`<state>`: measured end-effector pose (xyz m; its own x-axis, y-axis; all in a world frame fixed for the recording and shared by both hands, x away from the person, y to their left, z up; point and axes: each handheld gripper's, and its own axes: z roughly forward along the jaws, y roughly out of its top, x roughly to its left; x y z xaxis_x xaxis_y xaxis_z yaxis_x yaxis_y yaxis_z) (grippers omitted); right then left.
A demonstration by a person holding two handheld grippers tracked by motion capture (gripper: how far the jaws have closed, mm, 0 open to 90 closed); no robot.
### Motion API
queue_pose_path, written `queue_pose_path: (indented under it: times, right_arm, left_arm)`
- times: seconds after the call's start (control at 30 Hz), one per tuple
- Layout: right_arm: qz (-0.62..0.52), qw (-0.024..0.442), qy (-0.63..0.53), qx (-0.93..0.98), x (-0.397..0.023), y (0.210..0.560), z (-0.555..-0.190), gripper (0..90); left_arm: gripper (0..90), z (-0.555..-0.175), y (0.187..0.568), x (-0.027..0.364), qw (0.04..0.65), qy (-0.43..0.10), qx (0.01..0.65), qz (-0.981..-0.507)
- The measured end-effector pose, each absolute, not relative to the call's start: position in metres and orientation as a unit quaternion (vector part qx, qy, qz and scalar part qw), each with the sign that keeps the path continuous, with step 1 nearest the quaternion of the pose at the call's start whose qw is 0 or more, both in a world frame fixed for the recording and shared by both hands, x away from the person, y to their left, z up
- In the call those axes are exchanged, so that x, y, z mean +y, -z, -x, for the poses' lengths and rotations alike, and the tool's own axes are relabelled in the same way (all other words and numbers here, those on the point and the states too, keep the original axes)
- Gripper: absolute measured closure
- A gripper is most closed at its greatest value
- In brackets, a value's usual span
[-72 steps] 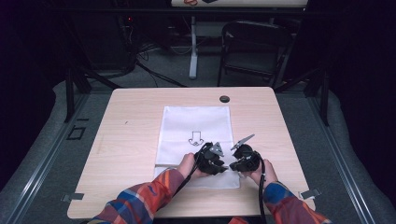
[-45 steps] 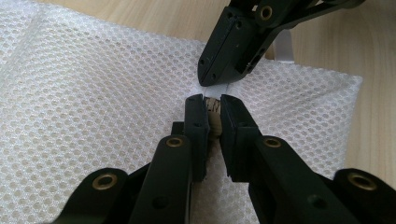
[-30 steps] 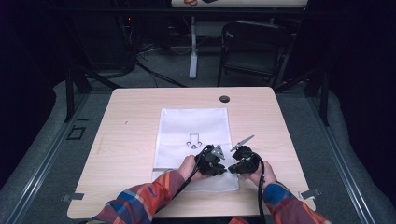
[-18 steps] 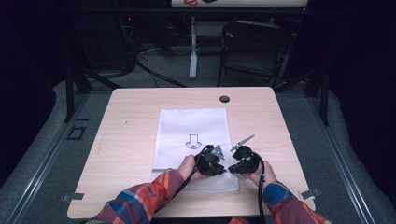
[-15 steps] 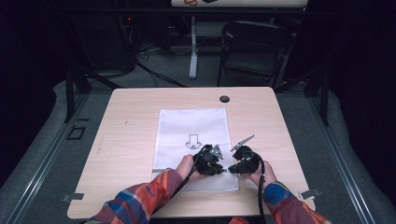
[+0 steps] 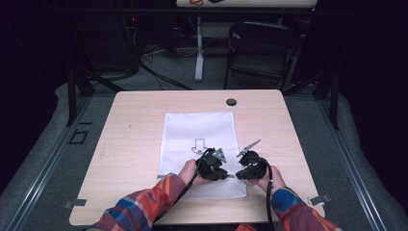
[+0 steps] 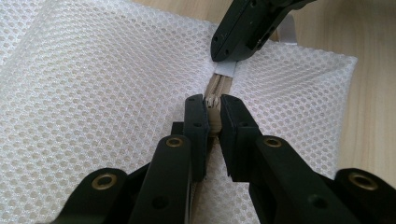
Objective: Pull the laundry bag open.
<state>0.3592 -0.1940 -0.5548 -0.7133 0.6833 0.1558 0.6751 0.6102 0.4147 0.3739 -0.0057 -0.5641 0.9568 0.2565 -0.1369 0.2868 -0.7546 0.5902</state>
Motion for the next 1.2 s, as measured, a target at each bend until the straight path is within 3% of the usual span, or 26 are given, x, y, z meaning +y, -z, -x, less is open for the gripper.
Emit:
queue_pose_path:
  times: [1.2]
  right_arm:
    - [-0.369,0.001,-0.234,0.899,-0.1892,0.5567,-0.3581,90.0]
  left_arm:
    - [81.9,-0.3670,0.5670,-0.0103,0.333,0.018,0.131,-0.933]
